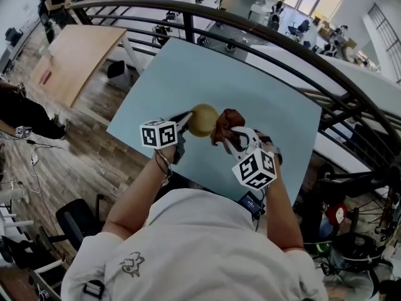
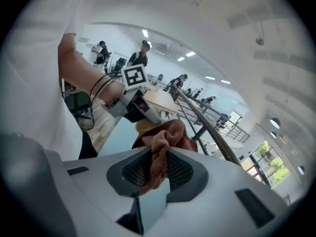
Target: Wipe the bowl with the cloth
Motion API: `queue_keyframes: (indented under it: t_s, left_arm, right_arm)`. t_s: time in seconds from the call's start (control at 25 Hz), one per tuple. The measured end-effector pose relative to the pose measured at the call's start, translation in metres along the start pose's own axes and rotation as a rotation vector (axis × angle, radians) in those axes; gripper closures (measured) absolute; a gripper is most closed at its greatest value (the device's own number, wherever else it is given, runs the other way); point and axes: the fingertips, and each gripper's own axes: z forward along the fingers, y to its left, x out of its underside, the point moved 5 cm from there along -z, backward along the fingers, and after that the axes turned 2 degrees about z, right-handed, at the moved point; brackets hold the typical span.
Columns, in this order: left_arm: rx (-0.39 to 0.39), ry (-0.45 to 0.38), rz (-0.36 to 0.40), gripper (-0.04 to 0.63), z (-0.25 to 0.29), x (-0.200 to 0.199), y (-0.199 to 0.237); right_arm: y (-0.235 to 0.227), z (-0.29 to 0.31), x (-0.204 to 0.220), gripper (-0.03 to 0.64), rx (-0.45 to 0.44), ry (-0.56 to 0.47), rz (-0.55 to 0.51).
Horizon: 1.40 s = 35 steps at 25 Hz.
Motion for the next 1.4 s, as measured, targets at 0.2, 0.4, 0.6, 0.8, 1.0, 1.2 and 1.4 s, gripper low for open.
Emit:
queue_keyframes:
  t_s: [0.2, 0.4, 0.6, 0.8, 1.0, 1.2, 1.4]
  left_arm:
    - [0.187, -0.027, -0.233, 0.572, 0.000, 0.010, -0.004]
    - [0.386, -0.057, -0.415, 0.572, 0.000, 0.013, -0.024]
    - [0.565, -0.069, -0.578, 0.572, 0.000, 0.021, -0.052]
    - [0.596, -0.029, -0.548, 0.569, 0.003, 0.027, -0.060]
    - [0.674, -0.006, -0.481, 0.569, -0.004, 0.021, -0.076]
    - [0.864, -0.048, -0.343, 0.572, -0.015, 0.007, -0.108]
    - [0.986, -0.143, -0.454, 0.572, -0.027, -0.005, -0.115]
  right_arm:
    - [-0.018, -0.022, -0.004, 0.526, 0.067, -0.149, 0.123]
    - [-0.017, -0.037, -0.029, 0.526, 0.034, -0.312, 0.204]
    - [-0.012, -0.045, -0.045, 0.526, 0.008, -0.411, 0.223]
    - [-0.014, -0.048, -0.056, 0.526, 0.039, -0.433, 0.175]
    - [-0.035, -0.057, -0.058, 0.526, 0.047, -0.477, 0.232]
    - [-0.050, -0.056, -0.055, 0.526, 0.004, -0.508, 0.285]
    - [-0.047, -0.046, -0.054, 0.526, -0.061, -0.541, 0.384]
